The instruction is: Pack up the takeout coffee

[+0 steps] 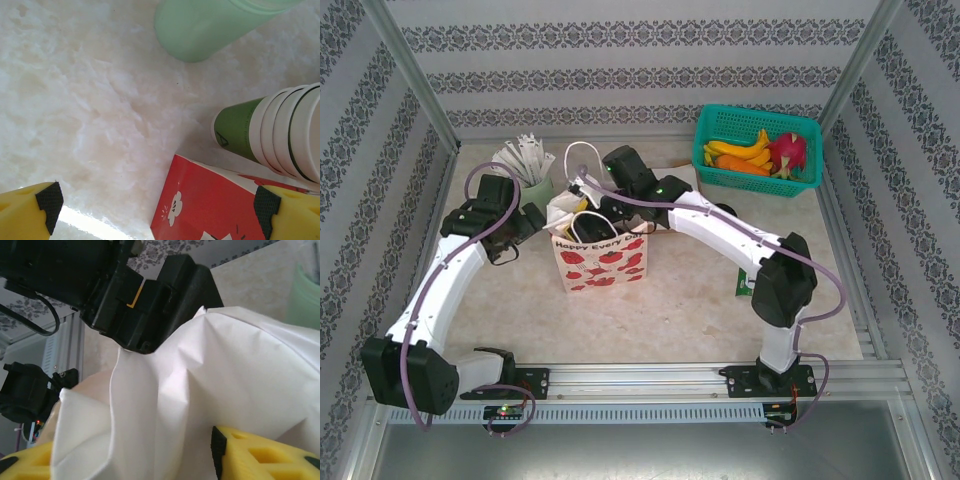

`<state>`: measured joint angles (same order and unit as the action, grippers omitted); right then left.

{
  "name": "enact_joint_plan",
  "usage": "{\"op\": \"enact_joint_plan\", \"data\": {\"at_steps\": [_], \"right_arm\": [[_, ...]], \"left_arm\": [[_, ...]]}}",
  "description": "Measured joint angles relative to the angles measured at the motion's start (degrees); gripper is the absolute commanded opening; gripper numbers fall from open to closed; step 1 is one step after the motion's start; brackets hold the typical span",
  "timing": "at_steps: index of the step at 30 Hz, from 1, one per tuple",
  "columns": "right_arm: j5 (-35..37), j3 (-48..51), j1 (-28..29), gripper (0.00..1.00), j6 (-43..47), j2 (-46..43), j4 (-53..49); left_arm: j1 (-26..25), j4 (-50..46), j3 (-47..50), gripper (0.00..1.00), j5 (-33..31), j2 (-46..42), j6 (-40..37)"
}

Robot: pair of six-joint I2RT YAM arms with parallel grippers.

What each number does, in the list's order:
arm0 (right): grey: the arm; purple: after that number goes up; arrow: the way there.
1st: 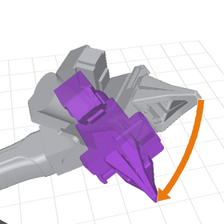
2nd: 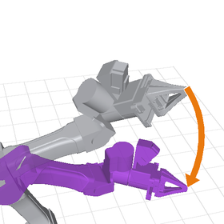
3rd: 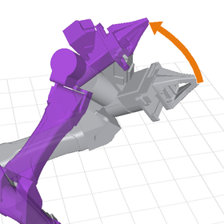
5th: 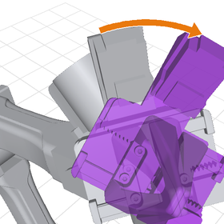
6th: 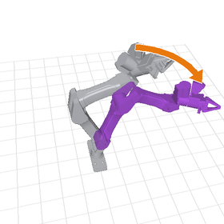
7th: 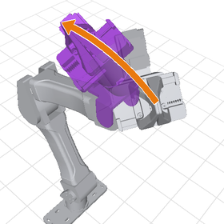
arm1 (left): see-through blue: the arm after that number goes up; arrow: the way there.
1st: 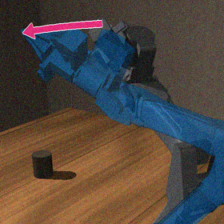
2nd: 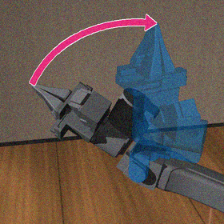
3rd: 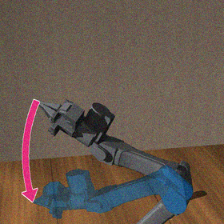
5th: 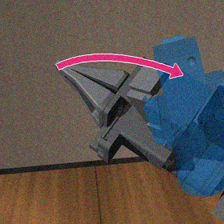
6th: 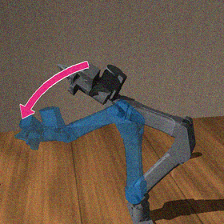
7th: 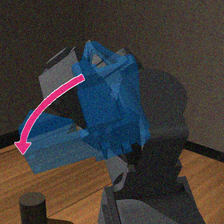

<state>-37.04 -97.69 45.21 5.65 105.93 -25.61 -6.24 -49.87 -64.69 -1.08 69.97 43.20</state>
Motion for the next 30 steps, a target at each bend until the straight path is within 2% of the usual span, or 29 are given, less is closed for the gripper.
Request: {"op": "enact_joint_plan", "data": {"at_steps": [3, 6, 12, 15, 18, 22, 24, 26, 30], "right_arm": [[3.82, 0.37, -0.09, 0.63, 2.05, -3.43, -1.11], [6.88, 0.37, -0.11, 0.70, 3.76, -6.60, -2.21], [11.47, 1.64, -0.44, 0.73, 6.34, -11.28, -2.86], [15.15, 4.37, -0.94, 0.98, 5.90, -14.45, -1.46], [21.07, 8.57, -1.81, 0.98, 6.16, -19.45, 0.46], [33.97, 16.02, -3.69, 0.98, 5.62, -27.56, 6.71], [40.30, 20.59, -6.45, 0.98, 3.78, -31.45, 9.97], [46.25, 25.64, -11.89, 0.98, -0.17, -34.82, 12.66], [53.64, 38.03, -25.94, 0.98, -9.07, -39.23, 16.31]], "left_arm": [[0.00, 0.00, -0.70, 0.99, 0.26, 0.85, -0.04], [0.00, -0.02, -2.03, 0.99, 0.22, 0.74, -0.07], [0.00, -0.02, -3.21, 0.99, 0.46, -0.37, -0.28], [0.00, -0.07, -3.96, 0.99, 0.39, -0.66, -0.74], [0.00, 0.02, -4.33, 0.99, -2.19, -2.99, -1.88], [0.28, 3.08, -3.61, 0.99, -9.29, -9.75, -3.26], [0.61, 6.51, -1.60, 0.99, -14.08, -13.42, -3.72], [0.76, 11.15, 2.47, 0.99, -20.57, -16.35, -4.04], [1.09, 19.50, 12.37, 0.99, -31.82, -17.70, -5.99]]}}
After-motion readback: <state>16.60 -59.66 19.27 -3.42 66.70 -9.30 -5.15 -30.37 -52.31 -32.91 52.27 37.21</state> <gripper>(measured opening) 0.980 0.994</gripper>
